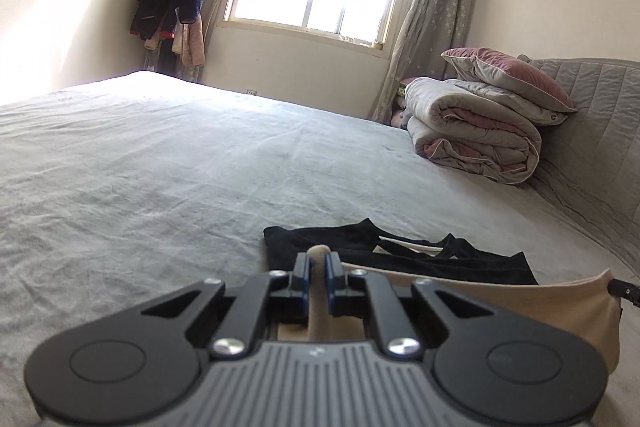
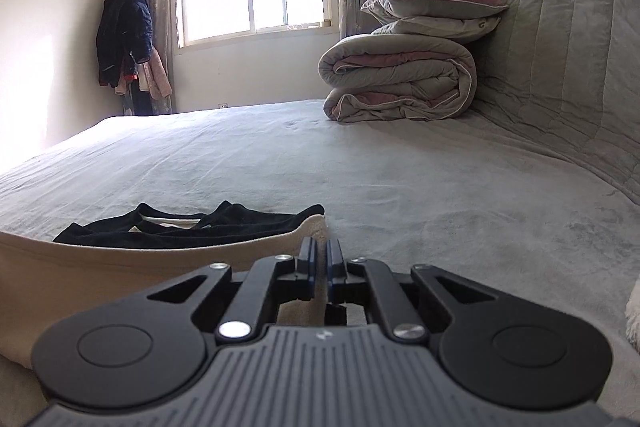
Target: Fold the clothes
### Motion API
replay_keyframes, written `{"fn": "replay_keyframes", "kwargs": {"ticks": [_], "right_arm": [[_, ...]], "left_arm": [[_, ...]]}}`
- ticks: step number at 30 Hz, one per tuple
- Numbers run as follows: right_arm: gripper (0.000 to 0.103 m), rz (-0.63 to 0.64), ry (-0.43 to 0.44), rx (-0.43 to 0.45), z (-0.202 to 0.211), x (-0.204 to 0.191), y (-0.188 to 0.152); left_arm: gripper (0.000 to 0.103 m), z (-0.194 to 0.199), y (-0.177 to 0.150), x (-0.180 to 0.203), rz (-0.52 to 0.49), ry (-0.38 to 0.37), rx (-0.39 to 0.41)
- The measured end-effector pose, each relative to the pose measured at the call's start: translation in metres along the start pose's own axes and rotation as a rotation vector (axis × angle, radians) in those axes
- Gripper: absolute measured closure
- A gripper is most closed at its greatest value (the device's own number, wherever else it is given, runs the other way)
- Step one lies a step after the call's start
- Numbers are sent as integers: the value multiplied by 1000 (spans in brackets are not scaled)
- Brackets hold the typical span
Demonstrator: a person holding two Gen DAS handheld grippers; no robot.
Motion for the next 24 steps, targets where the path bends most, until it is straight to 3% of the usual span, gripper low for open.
{"fn": "replay_keyframes", "kwargs": {"ticks": [2,5,11,13,14,15,17,19,21,24], "right_arm": [[98,26,-12,35,-7,-2,-4],[98,63,-37,-9,-30,-3,-19],[97,80,-97,-180,-67,7,-48],[79,54,-96,-179,-63,10,-45],[65,46,-111,-172,-59,12,-43],[58,38,-124,-162,-55,13,-40],[58,5,-125,-148,-46,13,-37],[53,-31,-115,-160,-40,12,-32],[48,-79,-105,-195,-34,14,-30],[48,-167,-92,-263,-25,21,-28]], "left_arm": [[95,-8,-4,1,-12,35,22],[95,-30,-19,0,-4,60,-24],[93,-67,-49,-3,20,88,-165],[82,-62,-44,-5,26,103,-167],[75,-58,-40,-6,40,111,-161],[63,-54,-36,-7,60,120,-150],[59,-45,-27,-8,101,122,-128],[46,-39,-22,-6,137,90,-121],[43,-37,-24,-3,165,65,-157],[43,-34,-35,-16,295,46,-250]]}}
Point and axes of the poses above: each gripper's, at about its wrist camera, not at the fingertips, and z roughly against the way its jaws point, x to its right, y to its top, the point moved 4 cm from there along -z, roughly the way its jaws point, and after that the axes turned 11 degrees about -z, right-handed, at the moved point
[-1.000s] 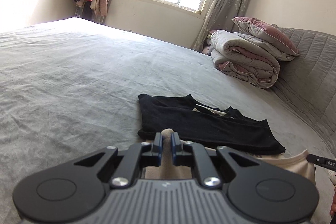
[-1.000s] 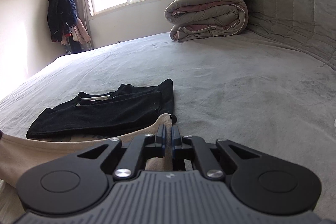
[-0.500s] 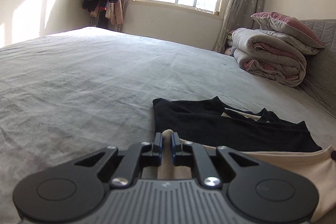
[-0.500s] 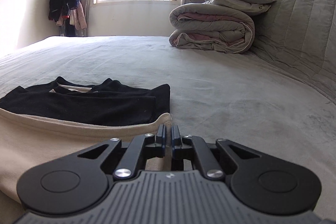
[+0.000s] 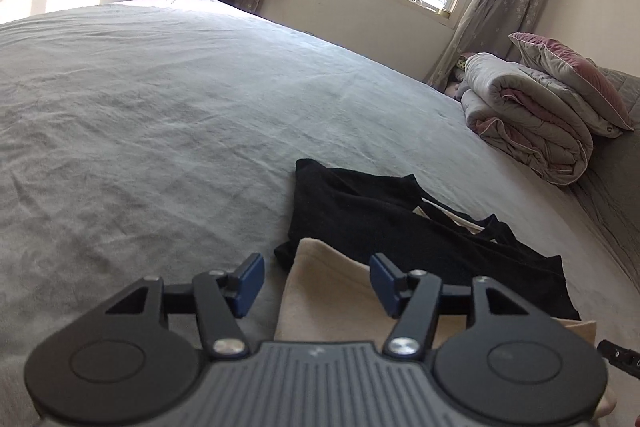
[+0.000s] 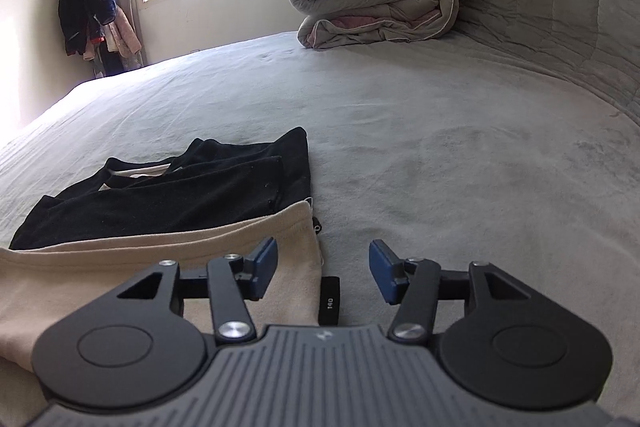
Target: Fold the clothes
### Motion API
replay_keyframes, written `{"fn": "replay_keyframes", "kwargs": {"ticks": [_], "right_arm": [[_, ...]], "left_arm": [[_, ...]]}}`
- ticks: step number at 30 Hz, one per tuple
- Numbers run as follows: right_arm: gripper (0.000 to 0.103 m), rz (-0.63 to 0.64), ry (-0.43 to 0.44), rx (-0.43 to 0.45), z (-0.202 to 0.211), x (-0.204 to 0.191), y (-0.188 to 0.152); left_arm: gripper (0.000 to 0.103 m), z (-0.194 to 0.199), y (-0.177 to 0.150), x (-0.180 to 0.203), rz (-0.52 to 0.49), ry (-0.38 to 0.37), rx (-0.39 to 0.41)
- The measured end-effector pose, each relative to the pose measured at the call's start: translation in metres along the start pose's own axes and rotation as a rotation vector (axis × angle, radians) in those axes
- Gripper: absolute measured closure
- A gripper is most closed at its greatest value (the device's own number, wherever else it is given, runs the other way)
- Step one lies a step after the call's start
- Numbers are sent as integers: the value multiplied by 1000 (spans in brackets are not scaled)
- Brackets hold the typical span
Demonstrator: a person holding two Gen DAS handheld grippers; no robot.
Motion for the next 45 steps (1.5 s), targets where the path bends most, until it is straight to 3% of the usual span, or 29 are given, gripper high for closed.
{"fn": "replay_keyframes", "kwargs": {"ticks": [4,8,12,17,18,19,21,27,32,37,39,40,42,45], "right_arm": [[48,-173,19,-92,12,24,0],[48,-294,36,-143,26,41,-2],[48,-296,85,-169,37,39,-8],[48,-276,123,-216,40,32,-20],[53,-290,136,-223,39,32,-21],[58,-303,150,-230,38,31,-23],[83,-304,183,-224,36,28,-25],[89,-288,235,-173,47,28,-18],[89,-234,246,-200,54,35,-16],[88,-140,179,-277,36,37,-39],[75,-112,176,-261,40,33,-37],[71,-97,170,-250,42,31,-35],[46,-47,139,-198,48,27,-32],[41,39,104,-97,52,17,-26]], "left_arm": [[43,7,-10,-33,231,-63,-94],[43,21,-17,-43,339,-145,-122],[44,29,-21,-31,296,-192,-153],[47,25,-35,-22,223,-161,-218],[53,25,-37,-22,219,-155,-217],[68,25,-38,-22,213,-151,-215],[88,24,-40,-22,213,-165,-211],[90,48,-28,-33,224,-241,-131],[90,49,-35,-36,160,-260,-182],[85,34,-54,-40,91,-227,-266],[81,36,-51,-42,97,-223,-261],[72,38,-48,-43,92,-210,-241],[51,45,-39,-44,69,-168,-185],[37,47,-27,-35,14,-135,-117]]}}
Point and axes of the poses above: each gripper's, at about its wrist camera, not at the fingertips, and z roughly against the way its jaws point, x to its right, y to its top, the point moved 4 cm from there along -z, roughly the way its jaws point, and after that the axes turned 11 degrees about -z, right-handed, at the moved point
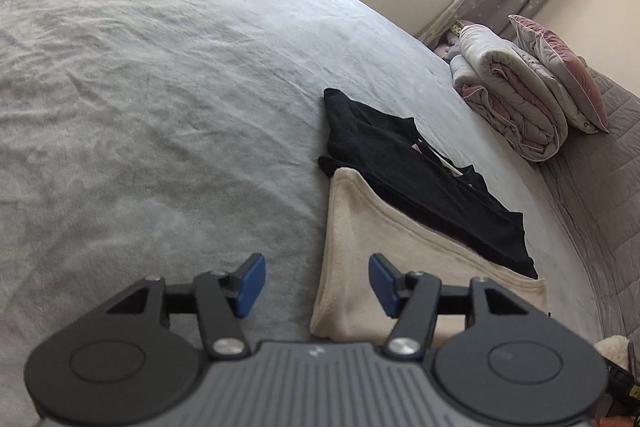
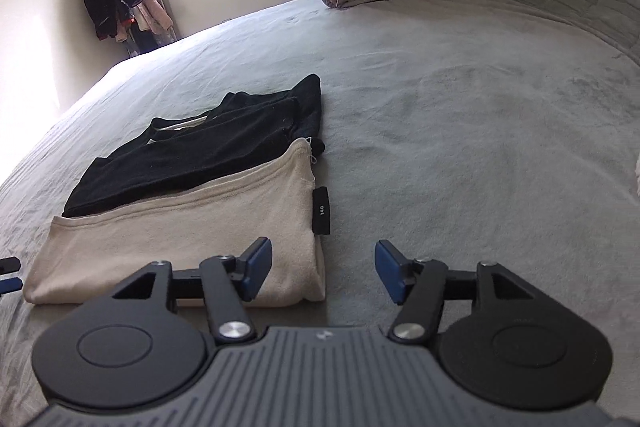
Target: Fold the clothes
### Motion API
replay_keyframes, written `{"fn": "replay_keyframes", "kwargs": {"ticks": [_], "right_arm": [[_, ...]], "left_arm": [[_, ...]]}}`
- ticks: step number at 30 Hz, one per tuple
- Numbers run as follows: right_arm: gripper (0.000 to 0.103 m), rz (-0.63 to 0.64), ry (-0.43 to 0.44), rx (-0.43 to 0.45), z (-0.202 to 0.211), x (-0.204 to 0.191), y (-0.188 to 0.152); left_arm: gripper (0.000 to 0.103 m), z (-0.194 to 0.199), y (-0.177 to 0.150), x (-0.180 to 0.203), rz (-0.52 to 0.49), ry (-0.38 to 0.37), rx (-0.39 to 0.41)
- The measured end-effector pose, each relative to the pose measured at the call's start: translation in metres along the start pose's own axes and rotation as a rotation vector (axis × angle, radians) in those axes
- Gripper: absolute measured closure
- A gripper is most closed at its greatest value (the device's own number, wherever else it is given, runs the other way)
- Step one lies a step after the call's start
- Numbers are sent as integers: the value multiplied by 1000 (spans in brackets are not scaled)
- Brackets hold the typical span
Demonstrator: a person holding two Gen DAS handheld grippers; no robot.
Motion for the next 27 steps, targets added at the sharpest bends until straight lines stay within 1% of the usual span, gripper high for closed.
{"fn": "replay_keyframes", "kwargs": {"ticks": [1,2,3,5,7,8,12,17,20,22,24,26,27], "right_arm": [[41,27,-5,22,-1,-5,1],[39,53,-8,42,-3,-10,2],[34,79,-11,58,-5,-16,2],[32,127,-12,75,-11,-29,1],[31,185,0,88,-17,-45,-1],[30,209,7,96,-20,-51,-2],[24,278,32,119,-31,-73,-7],[22,308,50,85,-54,-81,-15],[22,329,46,60,-67,-78,-20],[18,300,54,52,-71,-70,-19],[17,243,69,52,-71,-60,-12],[17,213,69,66,-68,-52,-7],[17,206,53,71,-67,-48,-6]], "left_arm": [[29,-1,3,6,-23,4,16],[26,-3,6,13,-49,6,28],[24,-6,7,23,-80,-3,41],[23,-12,9,42,-146,-30,66],[19,-18,11,62,-213,-57,87],[18,-23,11,71,-248,-69,94],[17,-43,8,96,-342,-85,91],[16,-71,-4,106,-428,-74,35],[16,-80,-11,103,-493,-34,16],[16,-79,-12,98,-537,-4,28],[16,-77,-11,92,-549,12,37],[16,-74,-11,85,-545,4,42],[16,-72,-12,84,-550,3,42]]}}
Point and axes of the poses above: each gripper's, at about its wrist camera, not at the fingertips, and z roughly against the way its jaws point, x to its right, y to its top, the point moved 4 cm from there along -z, roughly the way its jaws point, and after that the axes turned 11 degrees about -z, right-handed, at the moved point
